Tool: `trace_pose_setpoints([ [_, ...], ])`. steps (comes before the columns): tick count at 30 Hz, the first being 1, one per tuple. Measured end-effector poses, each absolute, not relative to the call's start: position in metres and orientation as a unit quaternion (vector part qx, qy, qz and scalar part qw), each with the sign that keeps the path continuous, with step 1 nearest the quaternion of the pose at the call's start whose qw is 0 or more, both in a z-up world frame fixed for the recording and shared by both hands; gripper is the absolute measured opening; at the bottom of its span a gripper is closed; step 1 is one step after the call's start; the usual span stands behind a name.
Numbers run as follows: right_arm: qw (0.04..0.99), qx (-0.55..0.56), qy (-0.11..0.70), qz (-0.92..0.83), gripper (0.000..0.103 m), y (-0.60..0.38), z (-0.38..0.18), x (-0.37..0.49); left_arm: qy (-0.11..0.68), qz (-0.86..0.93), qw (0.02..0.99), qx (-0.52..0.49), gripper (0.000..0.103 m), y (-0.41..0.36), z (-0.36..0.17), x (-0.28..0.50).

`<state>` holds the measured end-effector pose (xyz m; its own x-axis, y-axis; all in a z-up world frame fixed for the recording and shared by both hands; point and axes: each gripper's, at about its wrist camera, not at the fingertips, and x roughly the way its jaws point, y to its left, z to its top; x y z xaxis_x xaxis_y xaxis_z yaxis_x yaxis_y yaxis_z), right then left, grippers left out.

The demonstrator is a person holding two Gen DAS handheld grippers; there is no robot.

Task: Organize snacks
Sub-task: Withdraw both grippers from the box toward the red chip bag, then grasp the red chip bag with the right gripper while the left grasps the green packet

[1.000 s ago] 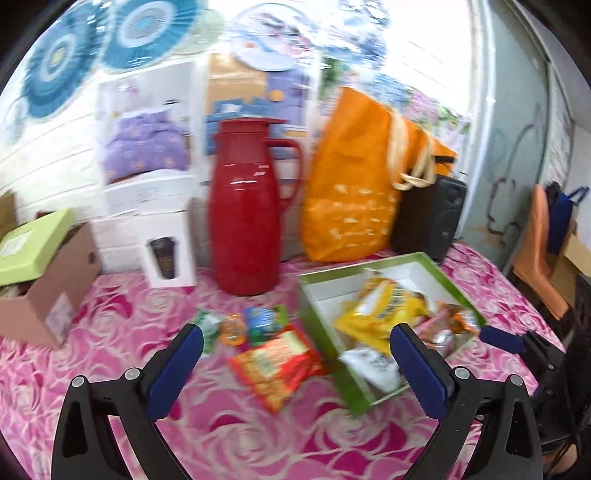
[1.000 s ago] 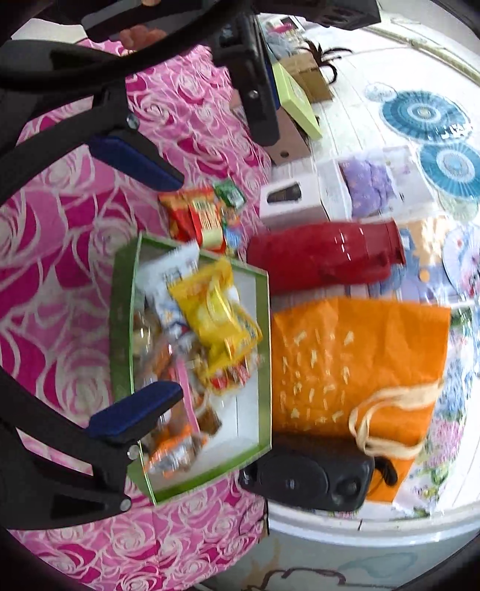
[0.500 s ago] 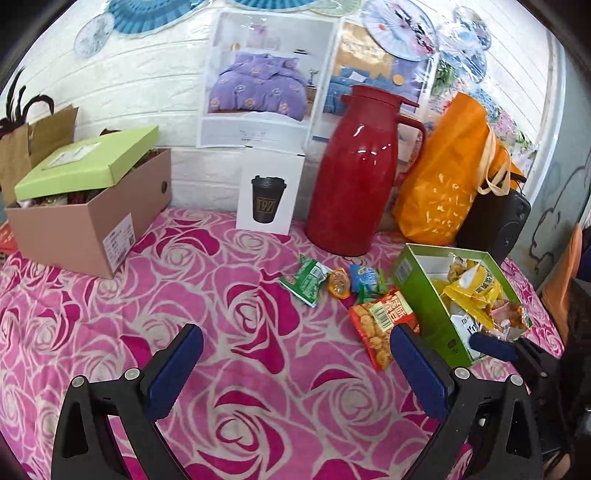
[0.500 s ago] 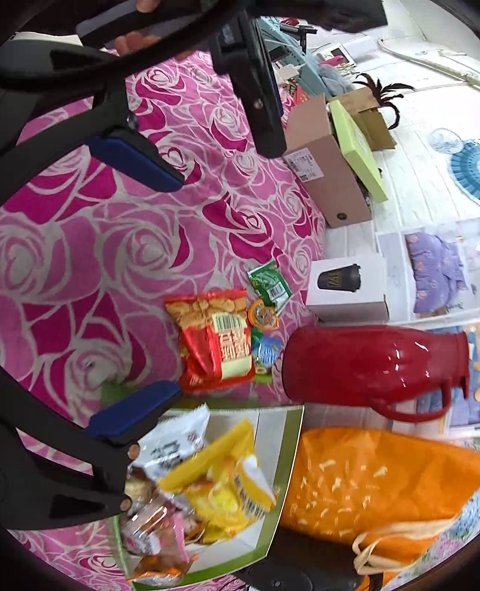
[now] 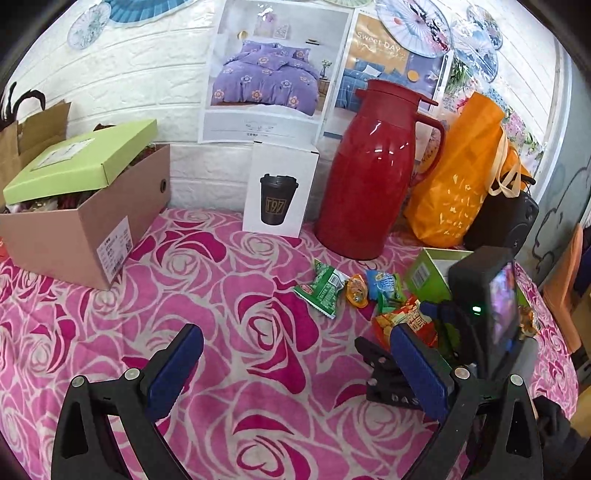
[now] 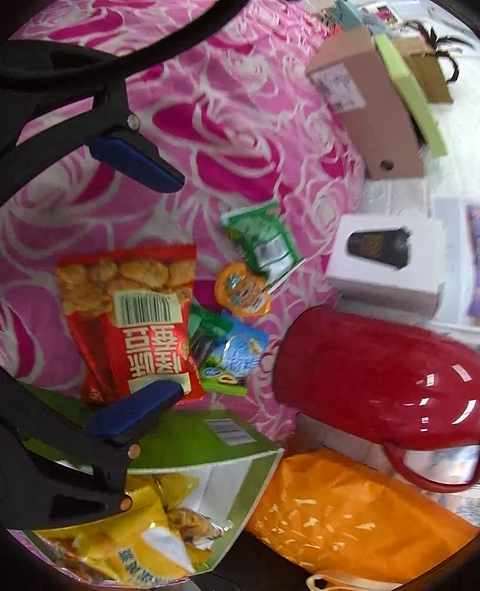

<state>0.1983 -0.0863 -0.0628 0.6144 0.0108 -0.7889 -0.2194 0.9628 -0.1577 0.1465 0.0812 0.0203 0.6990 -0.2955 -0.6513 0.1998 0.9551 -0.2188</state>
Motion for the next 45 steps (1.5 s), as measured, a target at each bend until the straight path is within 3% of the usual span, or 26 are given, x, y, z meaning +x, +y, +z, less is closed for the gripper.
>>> trace_pose_setpoints([
  [2,0.886,-0.159,0.432,0.054,0.101,-0.084,-0.067,0.193,0.369,-0.139,0.916,-0.065,0.103,0.080,0.016,0.151],
  [7,0.898,-0.173,0.398,0.074,0.052,-0.089,-0.060,0.159,0.385,-0.151,0.908,-0.068,0.103,0.072,0.000,0.163],
  [9,0.899,-0.150,0.398,0.104,0.036,-0.094,-0.056,0.143,0.388,-0.154,0.906,-0.068,0.103,0.068,-0.003,0.165],
  [10,0.900,-0.140,0.395,0.116,0.035,-0.097,-0.054,0.131,0.389,-0.158,0.905,-0.067,0.103,0.065,-0.005,0.166],
  [20,0.896,-0.102,0.397,0.170,0.036,-0.111,-0.042,0.075,0.385,-0.192,0.901,-0.048,0.102,0.044,-0.012,0.189],
  [23,0.899,-0.109,0.393,0.161,0.046,-0.106,-0.039,0.086,0.393,-0.191,0.899,-0.039,0.102,0.034,-0.016,0.209],
  [25,0.899,-0.104,0.393,0.159,0.060,-0.107,-0.038,0.090,0.399,-0.195,0.895,-0.036,0.101,0.029,-0.020,0.219],
  [31,0.899,-0.078,0.403,0.154,0.063,-0.114,-0.040,0.085,0.402,-0.210,0.891,-0.021,0.099,0.012,-0.033,0.253],
  [35,0.897,-0.072,0.410,0.147,0.063,-0.118,-0.045,0.082,0.422,-0.197,0.885,-0.013,0.092,0.003,-0.052,0.276],
  [38,0.893,-0.078,0.420,0.142,0.063,-0.116,-0.051,0.085,0.448,-0.183,0.875,-0.005,0.056,0.004,-0.076,0.284],
  [39,0.892,-0.081,0.421,0.142,0.063,-0.114,-0.054,0.087,0.431,-0.183,0.884,0.003,0.051,0.005,-0.075,0.279],
  [43,0.890,-0.112,0.422,0.131,0.062,-0.105,-0.065,0.092,0.434,-0.194,0.880,0.023,0.049,0.008,-0.072,0.258],
  [45,0.889,-0.090,0.428,0.140,0.053,-0.109,-0.064,0.092,0.436,-0.203,0.877,0.014,0.049,0.013,-0.070,0.246],
])
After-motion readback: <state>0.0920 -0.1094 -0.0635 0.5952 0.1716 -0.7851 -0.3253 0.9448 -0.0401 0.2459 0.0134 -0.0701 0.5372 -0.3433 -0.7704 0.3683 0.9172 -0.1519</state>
